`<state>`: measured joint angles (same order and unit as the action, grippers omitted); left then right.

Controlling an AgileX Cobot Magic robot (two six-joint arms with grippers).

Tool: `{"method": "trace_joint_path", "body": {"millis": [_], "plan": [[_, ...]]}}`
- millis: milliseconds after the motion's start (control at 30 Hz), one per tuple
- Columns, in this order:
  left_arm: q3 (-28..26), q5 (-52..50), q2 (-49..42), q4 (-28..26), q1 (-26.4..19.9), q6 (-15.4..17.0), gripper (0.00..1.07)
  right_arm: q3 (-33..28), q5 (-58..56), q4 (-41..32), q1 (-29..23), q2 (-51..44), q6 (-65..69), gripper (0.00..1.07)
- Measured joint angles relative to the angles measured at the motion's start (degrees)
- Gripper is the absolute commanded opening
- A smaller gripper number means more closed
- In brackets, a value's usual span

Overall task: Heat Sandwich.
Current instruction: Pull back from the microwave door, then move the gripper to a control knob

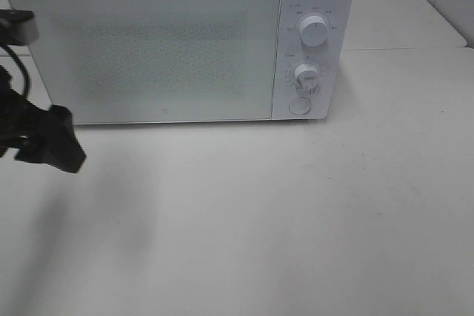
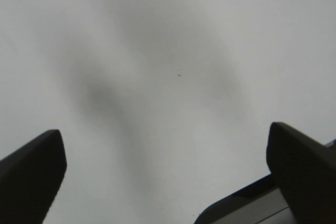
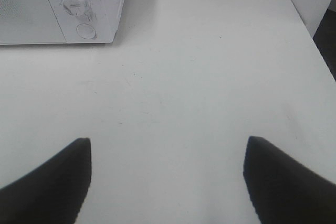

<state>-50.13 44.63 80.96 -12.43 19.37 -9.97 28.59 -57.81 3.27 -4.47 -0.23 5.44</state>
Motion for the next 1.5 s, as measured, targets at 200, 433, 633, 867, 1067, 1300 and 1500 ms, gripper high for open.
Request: {"method": "trace_joint_path", "body": {"millis": [200, 433, 633, 867, 1067, 1300, 1500], "plan": [[0.0, 7.3, -5.1, 0.4, -13.1, 0.0, 0.98, 0.0, 0.0, 0.0, 0.0, 0.0, 0.0, 0.76], [0.0, 13.4, -8.5, 1.1, -21.6, 1.2, 0.98, 0.0, 0.0, 0.0, 0.0, 0.0, 0.0, 0.76], [0.0, 17.5, -13.2, 4.4, -24.5, 4.3, 0.98, 0.0, 0.0, 0.0, 0.0, 0.0, 0.0, 0.76], [2.0, 20.3, -24.1, 6.8, -24.5, 5.8, 0.98, 0.0, 0.0, 0.0, 0.0, 0.0, 0.0, 0.76], [5.2, 20.3, -32.2, 7.6, -24.5, 5.8, 0.98, 0.0, 0.0, 0.0, 0.0, 0.0, 0.0, 0.76], [9.9, 19.2, -46.3, 7.8, -24.5, 4.4, 0.98, 0.0, 0.0, 0.0, 0.0, 0.0, 0.0, 0.76], [12.2, 18.9, -52.4, 7.5, -24.5, 4.4, 0.98, 0.0, 0.0, 0.0, 0.0, 0.0, 0.0, 0.76]]}}
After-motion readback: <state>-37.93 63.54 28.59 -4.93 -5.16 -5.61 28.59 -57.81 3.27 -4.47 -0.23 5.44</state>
